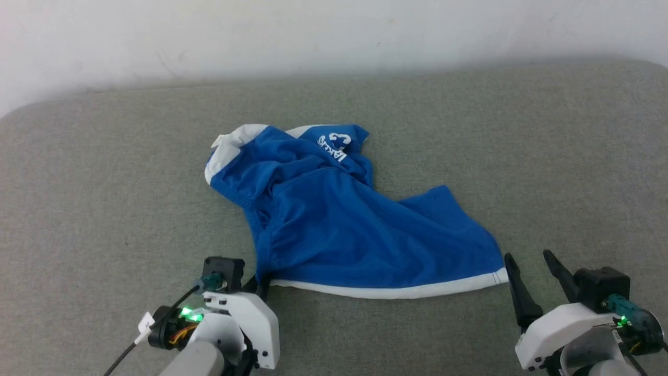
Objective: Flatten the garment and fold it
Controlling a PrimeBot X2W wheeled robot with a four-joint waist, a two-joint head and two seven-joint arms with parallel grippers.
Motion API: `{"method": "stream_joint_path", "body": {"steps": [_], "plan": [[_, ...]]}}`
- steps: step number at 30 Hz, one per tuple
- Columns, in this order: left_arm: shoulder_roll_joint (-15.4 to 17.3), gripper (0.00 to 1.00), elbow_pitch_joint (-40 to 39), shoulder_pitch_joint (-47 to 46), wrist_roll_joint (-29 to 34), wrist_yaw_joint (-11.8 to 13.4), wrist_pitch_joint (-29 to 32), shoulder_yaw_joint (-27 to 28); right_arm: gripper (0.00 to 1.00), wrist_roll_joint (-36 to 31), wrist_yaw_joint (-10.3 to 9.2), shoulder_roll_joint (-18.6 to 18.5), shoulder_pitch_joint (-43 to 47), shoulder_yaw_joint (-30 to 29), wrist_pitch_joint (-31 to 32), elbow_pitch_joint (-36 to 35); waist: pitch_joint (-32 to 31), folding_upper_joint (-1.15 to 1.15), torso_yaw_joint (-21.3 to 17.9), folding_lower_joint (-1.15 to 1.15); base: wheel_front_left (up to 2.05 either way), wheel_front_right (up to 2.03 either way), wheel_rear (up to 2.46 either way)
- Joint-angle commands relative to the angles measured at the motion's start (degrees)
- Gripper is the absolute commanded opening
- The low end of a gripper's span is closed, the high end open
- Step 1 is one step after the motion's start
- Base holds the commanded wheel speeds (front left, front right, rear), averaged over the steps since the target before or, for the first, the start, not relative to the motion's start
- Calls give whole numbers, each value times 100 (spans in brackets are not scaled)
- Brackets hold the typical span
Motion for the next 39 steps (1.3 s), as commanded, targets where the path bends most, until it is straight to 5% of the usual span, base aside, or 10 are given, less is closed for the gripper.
{"method": "stream_joint_path", "body": {"steps": [1,15,24,26,33,39], "plan": [[29,0,73,195,-7,24,-23,-37,100,53,-5,-44,-66,-5,74,6,-101,0,82,0,0,0,0],[180,0,-1031,444,251,289,-192,-175,100,823,-5,-309,-367,94,2220,569,-237,0,515,0,0,0,0],[212,0,-1172,447,293,304,-122,-279,100,1049,-5,-273,-323,553,2881,860,-140,0,625,0,0,0,0],[219,0,-1157,448,291,304,-117,-291,3,1120,-5,-321,-298,689,2941,875,-147,0,626,0,0,0,0],[238,0,-1094,599,137,292,-122,-258,0,1239,-5,-439,-223,578,2673,719,-448,0,580,0,0,0,0],[432,0,-1584,717,-9,327,-121,-66,0,1712,-5,-785,-236,709,2249,-129,-743,0,493,0,0,0,0]]}}
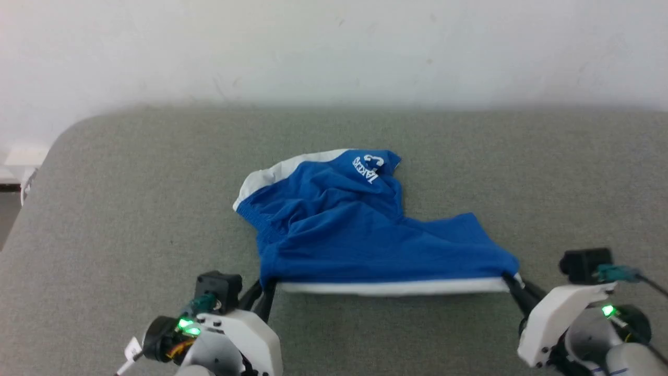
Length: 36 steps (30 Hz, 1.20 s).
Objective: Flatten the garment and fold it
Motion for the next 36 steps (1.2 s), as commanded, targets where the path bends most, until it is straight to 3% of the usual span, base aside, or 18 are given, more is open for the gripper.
{"method": "stream_joint_path", "body": {"steps": [1,12,17,23,27,36], "plan": [[93,0,-229,12,-25,54,48,77,0,177,30,-79,-18,-46,-81,-224,-186,0,-72,0,0,0,0],[1067,0,-2172,-935,184,73,986,586,0,1254,30,-490,-833,-188,13,-1592,-582,0,-223,0,0,0,0],[1268,0,-2617,-1705,141,-39,1438,821,0,1503,30,-507,-1526,-243,153,-1942,-666,0,-345,0,0,0,0],[1362,0,-2677,-2464,39,-218,1794,963,0,1527,30,-519,-2298,-400,564,-2105,-634,0,-485,0,0,0,0],[1257,0,-2578,-2895,-184,-315,2004,1010,0,1900,30,-210,-2801,-586,999,-2059,-418,0,-584,0,0,0,0],[1145,0,-1838,-4027,-339,-635,2288,1050,0,1424,30,-602,-4163,-499,1160,-1590,634,0,-815,0,0,0,0]]}}
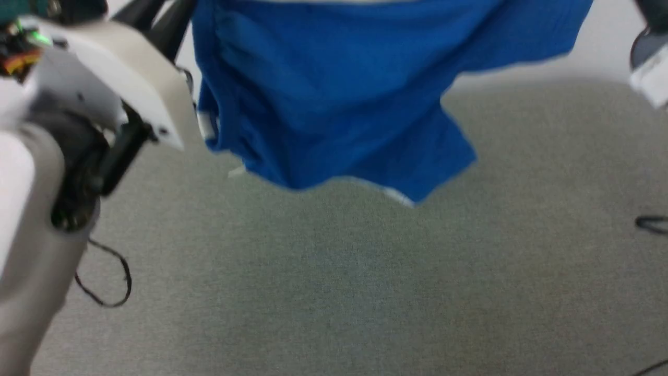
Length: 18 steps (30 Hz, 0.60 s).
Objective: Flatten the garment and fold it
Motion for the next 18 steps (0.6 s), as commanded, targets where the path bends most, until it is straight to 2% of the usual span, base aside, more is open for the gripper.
{"method": "stream_joint_path", "body": {"steps": [1,5,9,18], "plan": [[-46,0,128,-200,-23,-66,1,36,0,-43,30,-30,-205,27,-50,96,688,0,-202,-1,0,0,0],[-160,0,957,-971,73,-343,-160,15,0,-169,30,9,-1021,128,-469,808,1237,0,-337,-1,0,0,0],[-435,0,1879,-1678,145,-487,-557,59,0,-425,30,218,-1765,233,-1096,1699,1680,0,-452,-1,0,0,0],[-975,0,3599,-2804,405,-610,-1633,77,0,-723,30,418,-2919,607,-2311,3287,2365,0,-446,-1,0,0,0]]}}
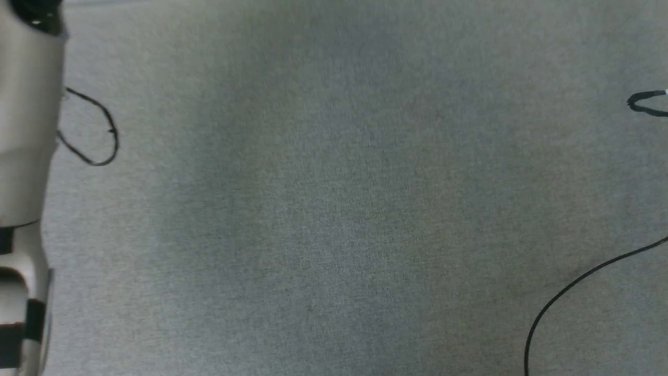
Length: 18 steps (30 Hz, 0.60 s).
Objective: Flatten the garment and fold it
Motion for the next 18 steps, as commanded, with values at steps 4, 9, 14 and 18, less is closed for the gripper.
{"method": "stream_joint_path", "body": {"steps": [4,9,14,18], "plan": [[-208,0,542,88,77,-88,-490,-78,0,102,-4,50,7,128,-435,499,466,0,-33,-2,0,0,0],[-588,0,1078,1000,-80,-150,-1006,-240,0,355,-4,177,704,485,-752,999,286,0,141,-2,0,0,0],[-674,0,1417,2096,48,-320,-1239,-706,0,544,-4,-26,1536,1125,-798,1200,-123,0,268,-2,0,0,0],[-705,0,1627,3051,17,-366,-1439,-928,0,861,-4,-319,2337,1575,-580,1260,-675,0,333,-2,0,0,0]]}}
